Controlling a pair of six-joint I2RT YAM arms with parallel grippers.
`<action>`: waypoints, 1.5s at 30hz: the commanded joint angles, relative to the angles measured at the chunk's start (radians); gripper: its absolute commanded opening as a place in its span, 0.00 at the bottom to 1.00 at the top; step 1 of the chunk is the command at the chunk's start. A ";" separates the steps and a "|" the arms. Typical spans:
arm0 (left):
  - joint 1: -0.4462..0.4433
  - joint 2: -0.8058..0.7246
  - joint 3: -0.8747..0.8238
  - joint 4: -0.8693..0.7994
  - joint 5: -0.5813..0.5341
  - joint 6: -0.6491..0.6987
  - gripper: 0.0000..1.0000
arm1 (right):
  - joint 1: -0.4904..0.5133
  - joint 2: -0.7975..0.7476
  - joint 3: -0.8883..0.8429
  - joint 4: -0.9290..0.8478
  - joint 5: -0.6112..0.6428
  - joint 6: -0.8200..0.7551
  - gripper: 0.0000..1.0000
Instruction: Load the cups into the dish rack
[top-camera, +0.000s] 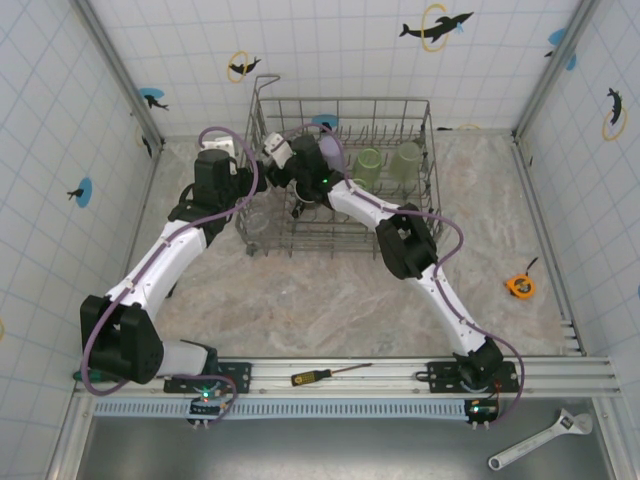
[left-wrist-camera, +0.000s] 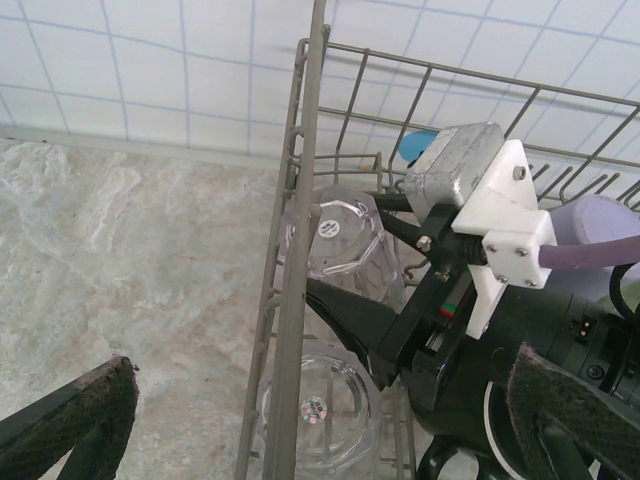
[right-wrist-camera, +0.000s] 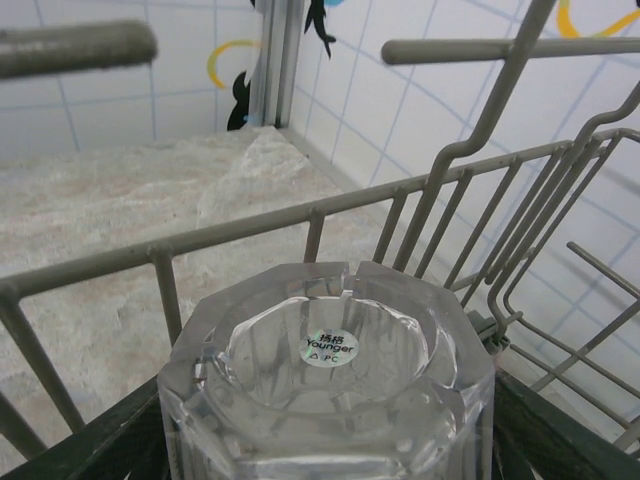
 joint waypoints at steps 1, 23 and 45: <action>-0.004 -0.001 -0.007 0.004 -0.010 0.029 0.97 | 0.010 -0.037 -0.024 0.157 -0.035 0.088 0.53; -0.004 0.001 -0.021 0.010 -0.024 0.045 0.97 | 0.023 -0.064 -0.173 0.304 -0.029 0.216 0.50; -0.004 -0.004 -0.008 0.001 -0.033 0.039 0.97 | -0.008 -0.139 -0.347 0.556 -0.078 0.372 0.52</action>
